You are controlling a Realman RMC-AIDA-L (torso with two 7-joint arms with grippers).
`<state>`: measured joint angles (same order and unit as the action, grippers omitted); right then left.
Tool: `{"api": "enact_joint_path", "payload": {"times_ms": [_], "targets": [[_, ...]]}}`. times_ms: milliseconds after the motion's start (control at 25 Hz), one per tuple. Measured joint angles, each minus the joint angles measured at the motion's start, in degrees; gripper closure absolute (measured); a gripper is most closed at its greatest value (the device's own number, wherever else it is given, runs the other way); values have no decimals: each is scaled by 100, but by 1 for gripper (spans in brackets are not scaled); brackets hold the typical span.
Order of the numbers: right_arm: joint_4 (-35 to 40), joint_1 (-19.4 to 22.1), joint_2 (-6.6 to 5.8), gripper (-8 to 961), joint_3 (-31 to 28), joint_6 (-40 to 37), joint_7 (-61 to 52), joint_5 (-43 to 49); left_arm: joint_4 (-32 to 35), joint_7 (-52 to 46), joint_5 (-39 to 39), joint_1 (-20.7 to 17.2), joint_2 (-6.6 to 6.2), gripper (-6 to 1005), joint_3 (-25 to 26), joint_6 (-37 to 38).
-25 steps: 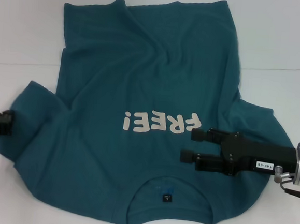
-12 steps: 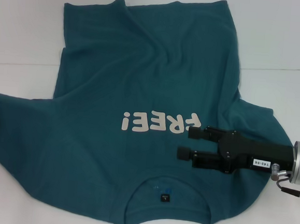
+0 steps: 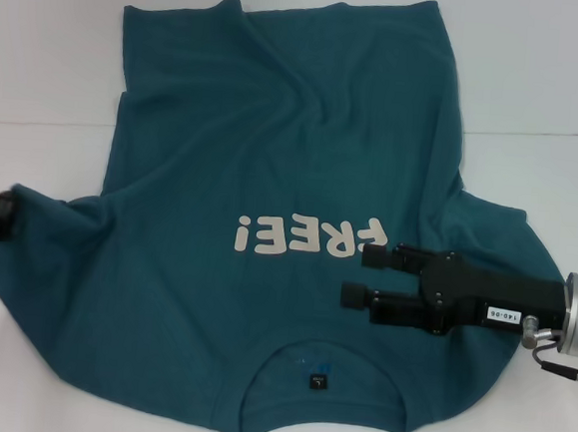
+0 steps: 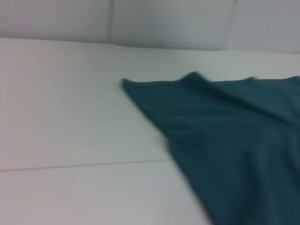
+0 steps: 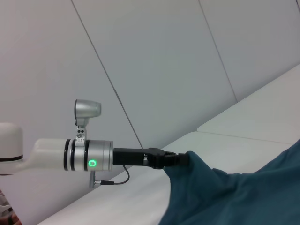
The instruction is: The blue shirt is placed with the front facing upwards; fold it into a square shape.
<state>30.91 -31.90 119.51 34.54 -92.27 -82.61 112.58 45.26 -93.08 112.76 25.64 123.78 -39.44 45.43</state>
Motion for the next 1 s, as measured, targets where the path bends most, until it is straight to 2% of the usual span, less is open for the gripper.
{"api": "enact_joint_path", "payload": {"times_ms": [280, 400, 680, 1000], "targets": [[-52, 17, 0, 67, 0, 11, 14, 11, 101, -378, -62, -34, 14, 997, -11, 1318], [-58, 38, 0, 68, 6, 16, 35, 17, 102, -509, -87, 34, 15, 997, -29, 1649], [-78, 53, 0, 67, 18, 17, 45, 35, -39, -787, -259, 201, 15, 997, -95, 1990], [-115, 62, 0, 67, 17, 26, 69, 36, -506, -780, -365, 428, 24, 996, -111, 2037]]}}
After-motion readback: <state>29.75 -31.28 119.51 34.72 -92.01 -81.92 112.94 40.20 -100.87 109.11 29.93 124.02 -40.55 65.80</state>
